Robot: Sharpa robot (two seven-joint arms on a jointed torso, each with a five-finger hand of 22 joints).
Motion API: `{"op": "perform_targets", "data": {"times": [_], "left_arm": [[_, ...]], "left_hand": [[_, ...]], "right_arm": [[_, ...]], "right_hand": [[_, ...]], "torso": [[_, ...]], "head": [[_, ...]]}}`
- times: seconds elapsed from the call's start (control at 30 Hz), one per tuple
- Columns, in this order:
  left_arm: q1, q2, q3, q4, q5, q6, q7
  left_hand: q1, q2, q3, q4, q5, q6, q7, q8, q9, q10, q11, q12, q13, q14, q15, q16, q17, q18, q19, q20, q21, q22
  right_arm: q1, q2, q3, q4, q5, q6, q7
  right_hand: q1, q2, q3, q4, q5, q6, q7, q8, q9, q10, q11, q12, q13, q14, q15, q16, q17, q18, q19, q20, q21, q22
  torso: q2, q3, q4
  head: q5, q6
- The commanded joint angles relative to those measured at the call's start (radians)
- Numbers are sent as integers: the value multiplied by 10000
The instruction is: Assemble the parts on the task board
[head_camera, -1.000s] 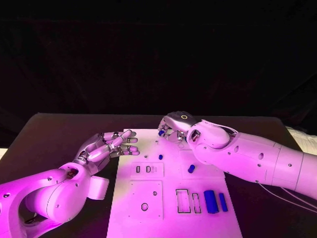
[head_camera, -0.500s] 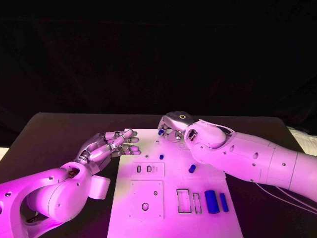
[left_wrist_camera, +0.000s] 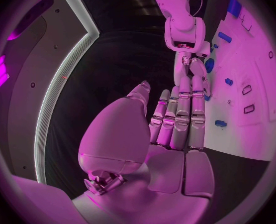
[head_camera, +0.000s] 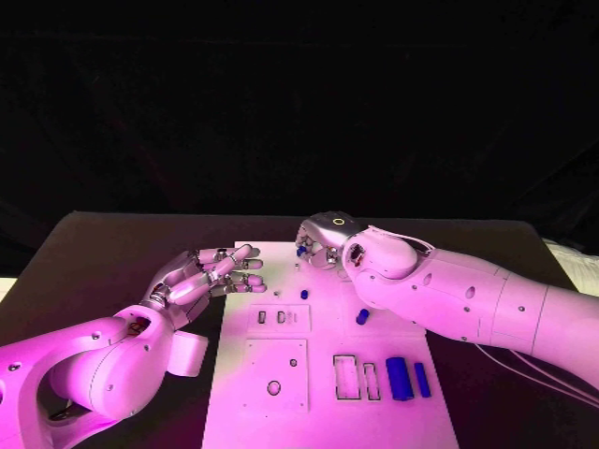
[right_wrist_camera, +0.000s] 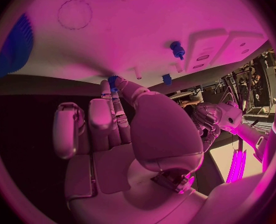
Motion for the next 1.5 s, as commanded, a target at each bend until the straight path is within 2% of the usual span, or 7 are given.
{"op": "perform_targets", "data": {"times": [0.03,0.27,0.5,0.73,0.9,1.17,1.5], "left_arm": [[19,8,9,36,17,218,25],[22,-8,9,31,17,224,5],[23,-45,9,-2,41,238,-24],[24,-111,8,-16,61,238,-18],[23,-114,7,-43,89,244,-17],[22,-96,6,-83,103,256,-20],[21,-77,6,-98,105,268,-12]], "left_hand": [[33,67,6,-42,-39,29,47,-34,-17,37,7,-35,-11,68,2,-64,9,108,86,-13,51,12],[35,66,2,-48,-42,27,49,-44,-17,34,8,-47,-11,70,3,-72,18,107,88,-14,53,13],[35,64,-2,-52,-44,23,51,-50,-17,30,10,-54,-12,70,4,-76,22,106,88,-14,54,13],[36,64,-5,-56,-45,18,53,-58,-18,25,13,-63,-13,68,6,-83,27,105,88,-14,54,13],[36,64,-5,-56,-45,18,53,-58,-18,25,13,-63,-13,68,6,-83,27,105,88,-14,54,13],[40,66,-5,-61,-45,19,51,-61,-18,25,13,-67,-12,69,6,-86,31,104,88,-14,55,13],[48,71,-3,-68,-44,22,47,-64,-17,27,11,-71,-12,70,6,-90,36,104,88,-14,56,14]], "right_arm": [[12,29,9,-22,-157,238,-140],[11,-75,8,104,-67,-157,-117],[10,-826,54,1013,214,-704,-79],[72,-2373,306,2192,1534,-493,-398],[155,-3184,370,2452,2781,57,-831],[180,-3605,395,2345,3125,877,-1244],[121,-3327,396,2008,2841,1261,-1127]], "right_hand": [[-29,-149,-30,96,-68,-154,6,-18,-55,-160,18,-23,-18,55,101,-128,-162,19,-165,-1,-109,-139],[-119,-593,-580,357,-307,-1331,198,0,-296,-1660,277,23,-13,-357,326,-1336,-1861,316,-1119,197,-894,-1586],[50,-527,-859,450,-188,-1264,242,38,-256,-1518,292,94,13,-320,323,-1489,-2075,343,-1154,216,-1015,-1751],[96,-528,-887,671,262,-879,72,101,-196,727,-139,953,380,99,-2,-481,-713,104,-323,33,-403,-559],[-289,-990,-1410,937,972,-999,-153,34,-238,2556,-482,2074,1224,450,-301,825,1139,-182,542,-273,303,807],[130,-813,-3301,1853,1244,-1269,-75,106,-208,1813,-508,8268,8489,511,-302,2314,3348,-377,1032,-237,791,1767],[430,-669,-3904,2464,1213,-1242,-90,148,-174,2320,-367,10973,11487,607,-178,2709,4087,-430,1202,-189,919,2066]], "torso": [[2,-1,-4],[7,3,-15],[1,18,-28],[-11,4,-101],[-29,3,-174],[-28,15,-189],[-13,6,-164]], "head": [[11,-3],[24,16],[31,28],[-37,102],[-46,111],[-88,137],[-85,124]]}}
